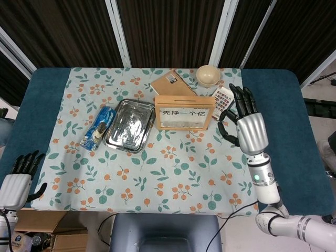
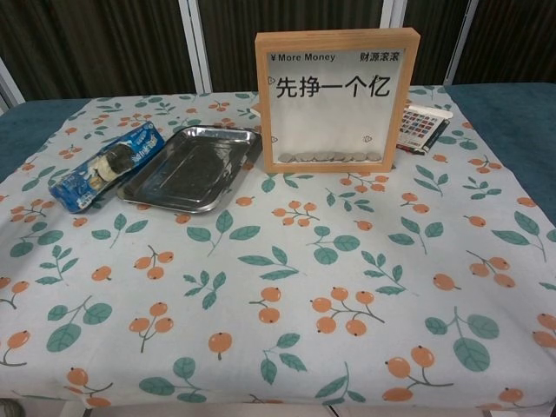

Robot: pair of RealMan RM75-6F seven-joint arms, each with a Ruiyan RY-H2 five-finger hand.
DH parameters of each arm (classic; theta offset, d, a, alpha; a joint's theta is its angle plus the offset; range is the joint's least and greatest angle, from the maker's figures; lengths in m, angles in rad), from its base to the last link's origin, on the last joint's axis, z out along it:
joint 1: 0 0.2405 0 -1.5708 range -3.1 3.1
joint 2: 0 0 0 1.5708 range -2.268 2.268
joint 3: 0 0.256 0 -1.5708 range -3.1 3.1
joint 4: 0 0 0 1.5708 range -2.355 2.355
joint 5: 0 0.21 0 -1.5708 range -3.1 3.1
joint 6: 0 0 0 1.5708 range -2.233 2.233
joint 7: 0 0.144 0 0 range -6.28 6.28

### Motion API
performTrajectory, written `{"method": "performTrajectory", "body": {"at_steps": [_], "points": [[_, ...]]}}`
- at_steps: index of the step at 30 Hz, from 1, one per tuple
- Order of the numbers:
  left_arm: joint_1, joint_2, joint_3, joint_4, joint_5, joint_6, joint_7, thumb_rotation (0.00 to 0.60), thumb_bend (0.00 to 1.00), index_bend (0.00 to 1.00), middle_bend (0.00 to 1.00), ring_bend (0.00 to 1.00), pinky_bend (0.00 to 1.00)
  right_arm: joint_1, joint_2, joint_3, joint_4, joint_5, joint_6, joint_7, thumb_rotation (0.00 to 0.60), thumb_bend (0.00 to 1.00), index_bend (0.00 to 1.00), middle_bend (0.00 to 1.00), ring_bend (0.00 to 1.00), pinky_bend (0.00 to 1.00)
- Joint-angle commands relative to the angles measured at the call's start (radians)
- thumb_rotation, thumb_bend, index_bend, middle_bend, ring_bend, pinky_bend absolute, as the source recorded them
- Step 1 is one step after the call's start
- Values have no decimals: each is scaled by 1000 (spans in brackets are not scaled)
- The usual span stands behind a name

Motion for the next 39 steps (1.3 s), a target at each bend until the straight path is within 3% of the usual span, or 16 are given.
{"method": "performTrajectory", "body": {"at_steps": [1, 4, 8, 16, 18, 26, 30, 39], "points": [[-3, 2, 0, -3, 2, -2, 5, 600, 334, 0, 0, 0, 0, 98, 64, 131, -61, 223, -161, -93, 600, 646, 735, 54, 0, 0], [-6, 4, -2, -8, 5, -2, 9, 600, 337, 0, 0, 0, 0, 178, 89, 192, -46, 402, -291, -158, 600, 655, 744, 57, 0, 0], [-5, 4, 0, -12, 8, 0, 12, 600, 337, 0, 0, 0, 0, 287, 127, 223, -4, 632, -451, -255, 600, 658, 746, 57, 0, 0], [2, 4, 3, 0, -2, -2, 0, 600, 336, 0, 0, 0, 0, 449, 119, 174, 91, 922, -529, -413, 600, 659, 750, 62, 0, 0], [4, 5, 3, 4, -4, -1, -7, 600, 336, 0, 0, 0, 0, 486, 109, 140, 110, 975, -527, -460, 600, 659, 750, 62, 0, 0], [4, 7, 1, 5, -3, 1, -15, 600, 335, 0, 0, 0, 0, 543, 89, 95, 133, 1042, -543, -496, 600, 659, 750, 62, 0, 0], [4, 11, -1, 7, -3, 3, -22, 600, 336, 0, 0, 0, 0, 581, 92, 67, 148, 1087, -611, -493, 600, 659, 750, 62, 0, 0], [6, 13, -1, 16, -7, 2, -34, 600, 336, 0, 0, 0, 0, 622, 90, 15, 151, 1097, -615, -466, 600, 659, 754, 62, 0, 0]]}}
